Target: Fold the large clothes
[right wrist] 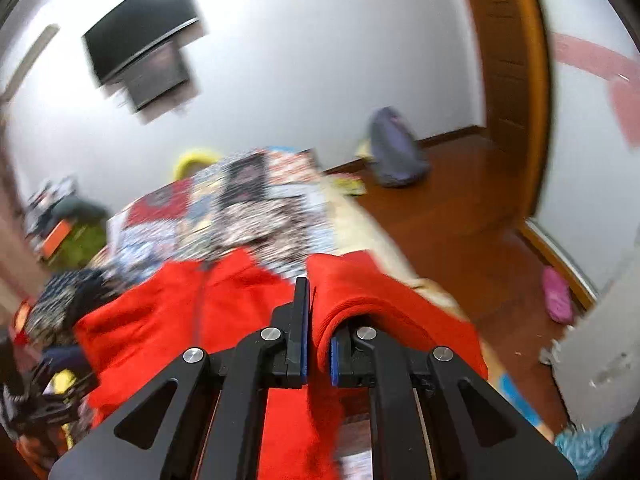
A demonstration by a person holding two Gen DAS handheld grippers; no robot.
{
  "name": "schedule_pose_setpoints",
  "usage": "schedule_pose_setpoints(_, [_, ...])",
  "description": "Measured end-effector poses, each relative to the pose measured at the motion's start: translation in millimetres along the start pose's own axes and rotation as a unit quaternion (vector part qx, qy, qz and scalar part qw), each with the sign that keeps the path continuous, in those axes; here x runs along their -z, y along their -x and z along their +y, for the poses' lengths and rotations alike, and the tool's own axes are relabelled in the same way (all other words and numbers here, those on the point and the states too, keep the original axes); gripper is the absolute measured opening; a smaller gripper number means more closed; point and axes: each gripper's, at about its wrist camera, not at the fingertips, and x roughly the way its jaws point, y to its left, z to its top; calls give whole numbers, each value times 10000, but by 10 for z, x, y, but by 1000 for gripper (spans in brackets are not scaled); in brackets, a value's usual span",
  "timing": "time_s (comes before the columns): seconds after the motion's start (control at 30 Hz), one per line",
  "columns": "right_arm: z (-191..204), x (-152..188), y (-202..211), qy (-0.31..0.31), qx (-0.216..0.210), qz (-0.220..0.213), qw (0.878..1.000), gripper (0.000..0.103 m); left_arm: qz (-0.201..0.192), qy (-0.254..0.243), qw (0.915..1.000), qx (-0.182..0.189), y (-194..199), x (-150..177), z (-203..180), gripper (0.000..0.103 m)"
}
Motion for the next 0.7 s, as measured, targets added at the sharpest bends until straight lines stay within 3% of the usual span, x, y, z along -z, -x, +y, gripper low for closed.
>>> schedule_pose_setpoints(0.17, [407,359,-350,301,-520,813,9949,7,7,-60,10000,-59,87,74,39,89])
schedule_pose_setpoints(0.37, [622,902,-819,550,-560,1849,9796,9,78,-70,9999,-48,115,184,77,89])
schedule_pose_setpoints(0.53, [649,1110,-862,733,-341,2205,9720,12,101,-97,9999,-73,161,282,55,89])
schedule_pose_setpoints(0.67, [652,1125,-720,756,-272,2354,9686,24,82,-122,9999,-69,212,316,31,89])
schedule_pose_setpoints(0.7, [643,1097,-661,755,-301,2348,9686,32,75,-129,9999,-71,224,319,21,89])
